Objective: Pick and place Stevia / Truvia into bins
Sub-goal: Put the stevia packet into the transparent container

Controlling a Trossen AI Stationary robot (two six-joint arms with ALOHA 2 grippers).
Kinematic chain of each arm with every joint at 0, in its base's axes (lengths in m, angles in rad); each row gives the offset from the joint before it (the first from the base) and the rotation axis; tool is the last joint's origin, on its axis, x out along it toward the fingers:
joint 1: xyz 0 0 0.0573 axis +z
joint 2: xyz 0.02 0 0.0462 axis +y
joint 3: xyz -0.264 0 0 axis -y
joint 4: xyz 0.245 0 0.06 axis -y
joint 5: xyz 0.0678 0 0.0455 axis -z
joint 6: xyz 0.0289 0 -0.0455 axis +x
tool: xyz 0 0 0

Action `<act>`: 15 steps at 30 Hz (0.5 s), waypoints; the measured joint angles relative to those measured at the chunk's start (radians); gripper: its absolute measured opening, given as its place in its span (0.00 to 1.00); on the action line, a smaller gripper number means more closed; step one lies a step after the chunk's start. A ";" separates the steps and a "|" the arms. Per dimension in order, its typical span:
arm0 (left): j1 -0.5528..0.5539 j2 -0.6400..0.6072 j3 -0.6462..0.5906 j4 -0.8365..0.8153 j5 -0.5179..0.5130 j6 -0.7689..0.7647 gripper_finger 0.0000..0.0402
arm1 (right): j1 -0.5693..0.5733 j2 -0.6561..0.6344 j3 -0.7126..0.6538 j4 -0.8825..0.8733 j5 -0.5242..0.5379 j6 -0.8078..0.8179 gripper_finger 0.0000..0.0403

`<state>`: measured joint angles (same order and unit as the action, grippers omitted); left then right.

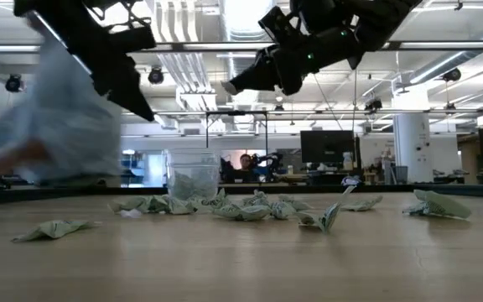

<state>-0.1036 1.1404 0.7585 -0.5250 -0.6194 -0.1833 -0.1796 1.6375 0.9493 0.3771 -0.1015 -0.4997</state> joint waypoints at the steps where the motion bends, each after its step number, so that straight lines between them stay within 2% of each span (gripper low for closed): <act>1: -0.011 -0.003 -0.005 0.003 0.032 -0.012 0.30 | -0.004 0.001 0.004 0.000 -0.008 0.000 0.02; 5: -0.060 -0.004 -0.038 0.014 0.116 -0.055 0.30 | -0.011 0.037 0.035 0.003 -0.012 0.002 0.02; 15: -0.172 0.063 -0.052 0.039 0.134 -0.102 0.30 | -0.045 0.301 0.245 -0.038 -0.014 0.013 0.02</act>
<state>-0.2757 1.2030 0.7064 -0.4864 -0.4850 -0.2852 -0.2247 1.9383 1.1944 0.3393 -0.1154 -0.4863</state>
